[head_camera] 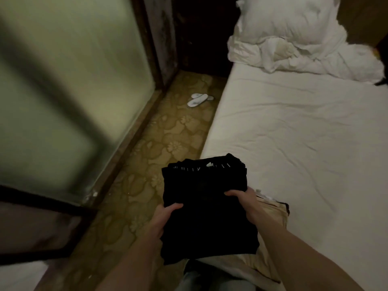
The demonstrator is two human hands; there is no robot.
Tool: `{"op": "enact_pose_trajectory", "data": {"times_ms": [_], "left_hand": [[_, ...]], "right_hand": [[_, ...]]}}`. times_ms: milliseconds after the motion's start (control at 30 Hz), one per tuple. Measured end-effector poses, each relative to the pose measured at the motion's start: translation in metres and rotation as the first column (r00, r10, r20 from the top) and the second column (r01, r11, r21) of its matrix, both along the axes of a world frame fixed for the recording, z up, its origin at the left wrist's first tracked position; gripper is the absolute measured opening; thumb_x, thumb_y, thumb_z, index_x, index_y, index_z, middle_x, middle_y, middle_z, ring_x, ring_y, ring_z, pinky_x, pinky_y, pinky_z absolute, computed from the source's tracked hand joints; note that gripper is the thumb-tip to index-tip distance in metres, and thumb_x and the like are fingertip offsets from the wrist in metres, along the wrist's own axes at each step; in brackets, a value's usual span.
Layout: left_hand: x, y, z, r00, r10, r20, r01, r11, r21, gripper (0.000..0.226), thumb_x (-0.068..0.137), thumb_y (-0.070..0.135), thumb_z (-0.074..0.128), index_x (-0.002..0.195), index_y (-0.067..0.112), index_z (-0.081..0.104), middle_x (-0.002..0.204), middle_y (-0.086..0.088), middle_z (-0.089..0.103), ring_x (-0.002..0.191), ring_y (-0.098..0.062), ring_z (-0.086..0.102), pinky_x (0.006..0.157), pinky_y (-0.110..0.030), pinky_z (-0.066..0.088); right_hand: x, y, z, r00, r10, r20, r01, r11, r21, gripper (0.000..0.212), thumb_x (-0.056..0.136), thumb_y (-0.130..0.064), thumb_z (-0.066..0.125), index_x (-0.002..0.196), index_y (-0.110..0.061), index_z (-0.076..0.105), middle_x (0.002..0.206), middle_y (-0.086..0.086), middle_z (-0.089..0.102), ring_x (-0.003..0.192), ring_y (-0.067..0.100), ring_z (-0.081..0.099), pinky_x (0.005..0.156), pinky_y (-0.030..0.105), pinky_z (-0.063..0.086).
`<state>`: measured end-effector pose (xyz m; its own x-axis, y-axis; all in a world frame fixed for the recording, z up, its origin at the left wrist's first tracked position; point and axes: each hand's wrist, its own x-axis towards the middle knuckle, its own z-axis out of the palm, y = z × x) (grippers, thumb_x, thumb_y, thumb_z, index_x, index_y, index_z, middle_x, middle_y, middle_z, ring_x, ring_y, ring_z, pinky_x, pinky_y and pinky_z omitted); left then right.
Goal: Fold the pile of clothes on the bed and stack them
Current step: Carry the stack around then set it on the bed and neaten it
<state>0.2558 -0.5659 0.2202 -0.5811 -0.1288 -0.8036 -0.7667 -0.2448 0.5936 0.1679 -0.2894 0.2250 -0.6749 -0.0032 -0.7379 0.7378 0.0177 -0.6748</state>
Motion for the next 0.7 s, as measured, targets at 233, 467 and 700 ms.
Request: {"op": "enact_pose_trajectory", "data": {"times_ms": [233,467,700], "left_hand": [[0.069,-0.031,0.042,0.964,0.262,-0.03,-0.264,0.964,-0.043,0.068,0.073,0.024,0.085,0.131,0.005,0.053,0.117,-0.014,0.067,0.104,-0.032,0.067,0.092,-0.043,0.054],[0.173,-0.059,0.057,0.85,0.525,-0.051,-0.527,0.848,-0.055,0.096,0.048,0.044,0.093,0.132,0.014,0.055,0.118,-0.009,0.069,0.104,-0.032,0.068,0.098,-0.05,0.052],[0.279,-0.086,0.071,0.646,0.76,-0.079,-0.764,0.642,-0.065,0.088,0.055,0.035,0.093,0.13,0.007,0.055,0.114,-0.015,0.069,0.097,-0.033,0.071,0.088,-0.047,0.057]], "right_hand": [[0.005,-0.063,0.027,0.98,0.199,-0.029,-0.201,0.978,-0.054,0.05,0.065,-0.005,0.083,0.112,-0.003,0.066,0.101,0.014,0.074,0.089,0.033,0.071,0.081,0.044,0.059],[0.047,-0.141,0.057,0.888,0.453,-0.084,-0.46,0.878,-0.133,0.053,0.064,-0.006,0.081,0.114,-0.004,0.064,0.102,0.015,0.073,0.092,0.032,0.071,0.082,0.044,0.06],[0.107,-0.239,0.074,0.703,0.701,-0.121,-0.711,0.692,-0.122,0.06,0.058,-0.013,0.085,0.115,-0.015,0.066,0.102,0.009,0.074,0.095,0.03,0.071,0.082,0.043,0.059]]}}
